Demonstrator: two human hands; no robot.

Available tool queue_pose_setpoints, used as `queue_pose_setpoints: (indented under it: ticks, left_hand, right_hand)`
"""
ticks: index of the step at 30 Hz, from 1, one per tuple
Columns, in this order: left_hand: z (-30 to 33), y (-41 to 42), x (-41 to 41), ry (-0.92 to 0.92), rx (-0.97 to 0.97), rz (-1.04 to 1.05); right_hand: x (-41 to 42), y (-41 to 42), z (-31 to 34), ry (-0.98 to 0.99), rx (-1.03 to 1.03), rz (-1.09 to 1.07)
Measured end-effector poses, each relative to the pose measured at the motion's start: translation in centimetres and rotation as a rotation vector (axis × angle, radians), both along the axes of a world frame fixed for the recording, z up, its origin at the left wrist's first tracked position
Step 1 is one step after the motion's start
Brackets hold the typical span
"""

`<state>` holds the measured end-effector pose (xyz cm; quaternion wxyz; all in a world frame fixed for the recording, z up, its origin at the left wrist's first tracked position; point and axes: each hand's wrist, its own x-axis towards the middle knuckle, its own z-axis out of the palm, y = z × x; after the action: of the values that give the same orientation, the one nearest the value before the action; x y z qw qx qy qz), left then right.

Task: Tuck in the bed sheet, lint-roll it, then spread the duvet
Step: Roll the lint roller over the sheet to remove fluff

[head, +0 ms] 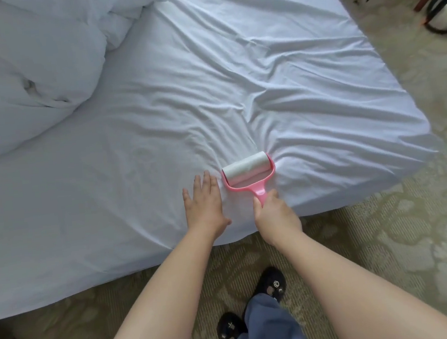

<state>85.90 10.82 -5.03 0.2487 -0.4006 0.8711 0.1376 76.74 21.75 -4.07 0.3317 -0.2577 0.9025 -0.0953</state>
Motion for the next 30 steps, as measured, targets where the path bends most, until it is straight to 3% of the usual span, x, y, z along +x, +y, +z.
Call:
queue_pose_setpoints:
  ticks: [12,19,24,30]
  left_hand:
    - [1.9,2.4,-0.6,0.091,0.022,-0.025]
    - [2.2,1.2,-1.9,0.173,-0.022,0.058]
    - [1.5,0.9,-1.8,0.171,-0.003,0.073]
    - [1.2,1.8,-2.9,0.210,0.013,-0.060]
  right_hand:
    - [1.7,6.4,1.8,0.054,-0.029,0.006]
    - [-1.0,4.3,2.3,0.151,-0.169,0.032]
    - [-2.5,3.6,0.3,-0.026,-0.063,-0.113]
    - [-1.8,4.9,0.2,-0.096,-0.051,-0.111]
